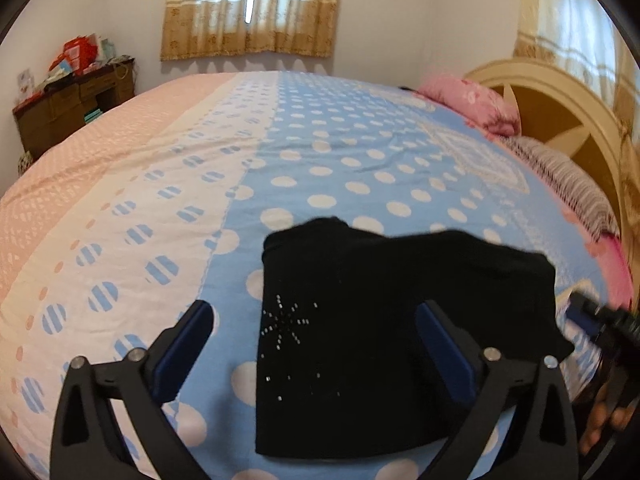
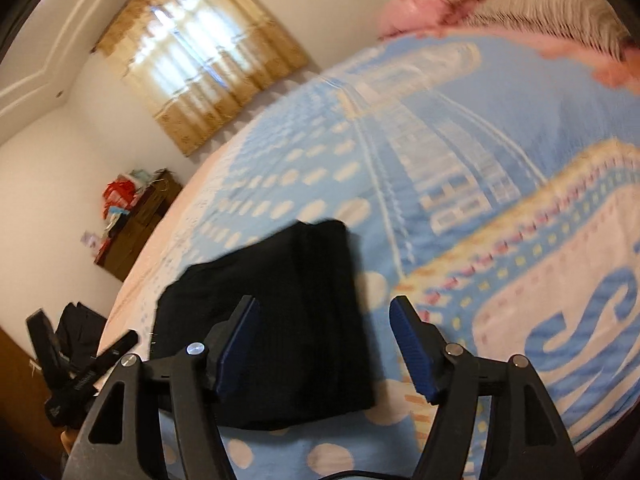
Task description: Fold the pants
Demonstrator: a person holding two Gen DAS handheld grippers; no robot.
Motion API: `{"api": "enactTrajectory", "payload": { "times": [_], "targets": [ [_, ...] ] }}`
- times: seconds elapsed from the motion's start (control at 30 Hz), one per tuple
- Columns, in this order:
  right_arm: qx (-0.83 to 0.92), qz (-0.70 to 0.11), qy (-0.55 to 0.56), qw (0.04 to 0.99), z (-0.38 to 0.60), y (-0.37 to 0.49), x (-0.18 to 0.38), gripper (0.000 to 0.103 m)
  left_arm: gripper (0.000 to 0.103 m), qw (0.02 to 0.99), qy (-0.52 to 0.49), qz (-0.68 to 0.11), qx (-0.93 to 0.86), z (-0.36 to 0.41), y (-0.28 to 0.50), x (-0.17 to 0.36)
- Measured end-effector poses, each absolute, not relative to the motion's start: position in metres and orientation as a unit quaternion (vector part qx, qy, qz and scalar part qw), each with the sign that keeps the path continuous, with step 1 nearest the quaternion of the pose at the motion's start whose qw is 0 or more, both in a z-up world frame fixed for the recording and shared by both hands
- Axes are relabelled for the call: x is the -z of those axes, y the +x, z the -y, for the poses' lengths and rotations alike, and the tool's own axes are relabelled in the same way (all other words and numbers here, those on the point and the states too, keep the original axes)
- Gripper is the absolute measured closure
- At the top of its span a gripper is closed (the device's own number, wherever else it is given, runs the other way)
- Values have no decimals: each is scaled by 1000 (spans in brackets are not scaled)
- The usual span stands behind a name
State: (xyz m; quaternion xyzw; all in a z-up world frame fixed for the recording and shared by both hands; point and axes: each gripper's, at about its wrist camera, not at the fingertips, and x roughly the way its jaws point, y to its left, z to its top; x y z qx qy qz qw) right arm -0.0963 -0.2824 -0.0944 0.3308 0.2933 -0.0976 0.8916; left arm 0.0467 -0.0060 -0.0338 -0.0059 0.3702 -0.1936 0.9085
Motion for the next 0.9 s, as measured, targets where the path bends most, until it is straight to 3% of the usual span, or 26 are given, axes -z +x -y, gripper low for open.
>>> {"api": "enactTrajectory", "payload": {
  "times": [0.13, 0.27, 0.37, 0.73, 0.9],
  "targets": [
    [100, -310, 329, 887, 277, -91, 111, 34, 0, 892, -29, -408, 191, 8, 58, 50],
    [84, -312, 314, 893, 266, -86, 111, 27, 0, 876, -31, -445, 185, 10, 64, 70],
    [74, -308, 312, 896, 259, -87, 114, 22, 0, 879, -22, -438, 186, 12, 60, 70],
    [85, -333, 235, 909, 228, -80, 118, 19, 0, 882, -12, -436, 180, 14, 61, 72],
    [72, -315, 265, 909, 235, -79, 120, 6, 0, 883, -12, -434, 179, 14, 60, 72]
  ]
}}
